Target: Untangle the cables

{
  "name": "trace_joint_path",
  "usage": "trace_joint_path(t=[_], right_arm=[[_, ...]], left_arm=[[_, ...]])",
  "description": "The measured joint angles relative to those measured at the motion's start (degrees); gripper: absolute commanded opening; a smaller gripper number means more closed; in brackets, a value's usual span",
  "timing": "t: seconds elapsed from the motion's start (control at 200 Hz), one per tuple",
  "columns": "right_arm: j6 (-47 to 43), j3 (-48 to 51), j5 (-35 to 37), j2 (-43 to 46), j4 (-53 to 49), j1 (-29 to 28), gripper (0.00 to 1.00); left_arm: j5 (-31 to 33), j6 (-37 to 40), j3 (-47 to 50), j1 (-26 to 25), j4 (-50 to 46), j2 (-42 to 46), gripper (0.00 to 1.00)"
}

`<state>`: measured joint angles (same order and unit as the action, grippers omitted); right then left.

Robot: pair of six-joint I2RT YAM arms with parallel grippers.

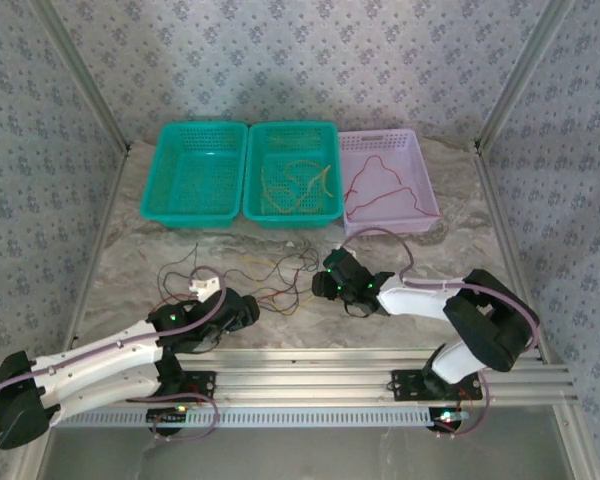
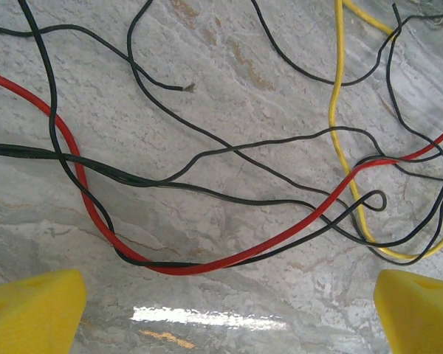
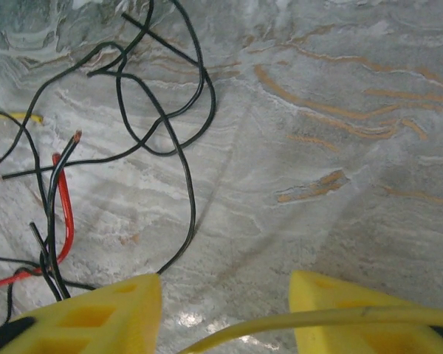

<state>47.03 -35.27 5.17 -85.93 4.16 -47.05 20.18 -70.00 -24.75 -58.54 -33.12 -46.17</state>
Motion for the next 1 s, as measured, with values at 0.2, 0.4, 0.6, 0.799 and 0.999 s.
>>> trace_joint_path(t=[0.2, 0.4, 0.6, 0.799, 0.999], right_arm=[[-0.2, -0.3, 0.2, 0.2, -0.1, 1.3, 0.19], [-1.0, -0.3, 1.1, 2.1, 0.0, 1.9, 0.00], [-2.3, 0.0, 1.5, 6.6, 0.3, 1.9, 0.00], [-5.2, 3.3, 1.7, 15.5, 2.3, 1.9, 0.00], [-8.1, 4.6, 1.1, 19.7, 4.0, 2.2, 0.00]], left_arm=[[0.3, -0.7, 1.7, -0.4, 0.4, 0.7, 1.00], [0.5, -1.2, 1.7, -0.4, 1.2, 0.7, 1.00], [0.7, -1.3, 1.7, -0.5, 3.6, -0.7, 1.00], [0.4, -1.2, 1.7, -0.5, 7.4, -5.4, 0.97], [0.0, -0.2, 1.7, -0.5, 10.5, -11.5, 0.81]])
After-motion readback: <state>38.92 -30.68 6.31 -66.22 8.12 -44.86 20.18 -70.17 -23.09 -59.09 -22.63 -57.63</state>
